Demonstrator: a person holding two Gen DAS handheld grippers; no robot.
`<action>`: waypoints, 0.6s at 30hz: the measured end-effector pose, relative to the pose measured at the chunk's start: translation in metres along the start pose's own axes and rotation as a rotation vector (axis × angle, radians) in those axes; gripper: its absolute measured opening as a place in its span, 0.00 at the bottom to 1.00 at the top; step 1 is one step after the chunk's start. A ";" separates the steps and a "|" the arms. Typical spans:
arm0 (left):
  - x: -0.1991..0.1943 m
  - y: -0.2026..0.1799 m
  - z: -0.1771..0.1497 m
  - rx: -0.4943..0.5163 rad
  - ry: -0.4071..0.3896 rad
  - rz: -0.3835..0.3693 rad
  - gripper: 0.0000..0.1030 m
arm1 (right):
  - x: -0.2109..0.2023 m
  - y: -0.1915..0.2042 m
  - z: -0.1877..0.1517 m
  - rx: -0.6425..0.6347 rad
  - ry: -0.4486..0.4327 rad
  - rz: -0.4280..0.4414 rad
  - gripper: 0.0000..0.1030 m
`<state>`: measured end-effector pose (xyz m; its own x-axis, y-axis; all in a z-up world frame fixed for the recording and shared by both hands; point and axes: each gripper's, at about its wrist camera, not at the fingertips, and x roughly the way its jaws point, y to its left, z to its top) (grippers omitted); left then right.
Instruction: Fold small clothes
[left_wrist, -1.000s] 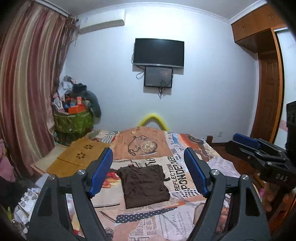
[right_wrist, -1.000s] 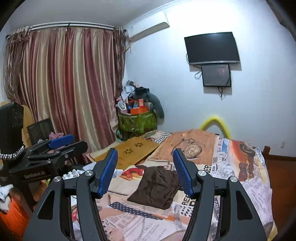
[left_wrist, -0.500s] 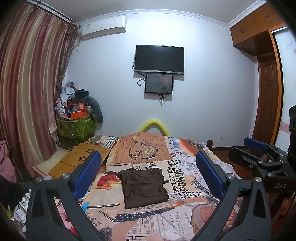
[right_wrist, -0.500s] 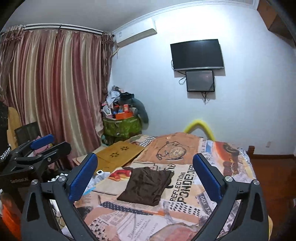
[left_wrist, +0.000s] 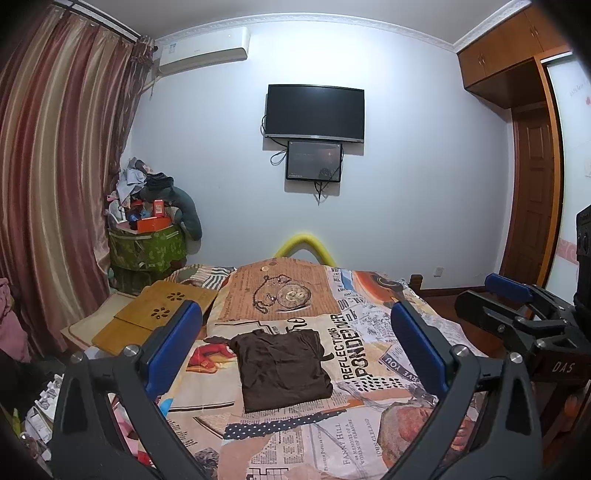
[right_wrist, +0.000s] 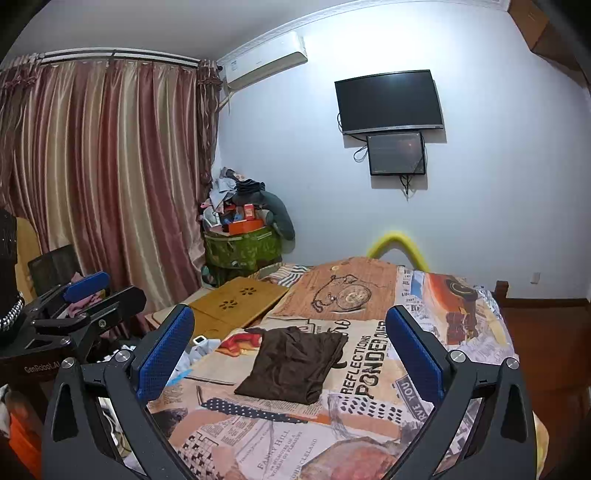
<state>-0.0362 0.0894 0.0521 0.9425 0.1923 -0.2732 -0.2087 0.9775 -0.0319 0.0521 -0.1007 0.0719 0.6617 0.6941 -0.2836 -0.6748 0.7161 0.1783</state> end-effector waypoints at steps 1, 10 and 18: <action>0.001 0.000 0.000 0.001 0.001 0.000 1.00 | -0.001 0.001 0.000 0.001 -0.002 -0.003 1.00; 0.003 -0.001 -0.001 0.006 0.005 -0.004 1.00 | -0.004 0.000 0.002 0.012 -0.010 -0.012 1.00; 0.005 0.002 -0.002 0.002 0.011 -0.011 1.00 | -0.005 -0.001 0.003 0.017 -0.012 -0.016 1.00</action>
<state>-0.0325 0.0923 0.0492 0.9418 0.1804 -0.2837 -0.1976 0.9797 -0.0331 0.0501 -0.1045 0.0757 0.6764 0.6833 -0.2750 -0.6585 0.7283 0.1897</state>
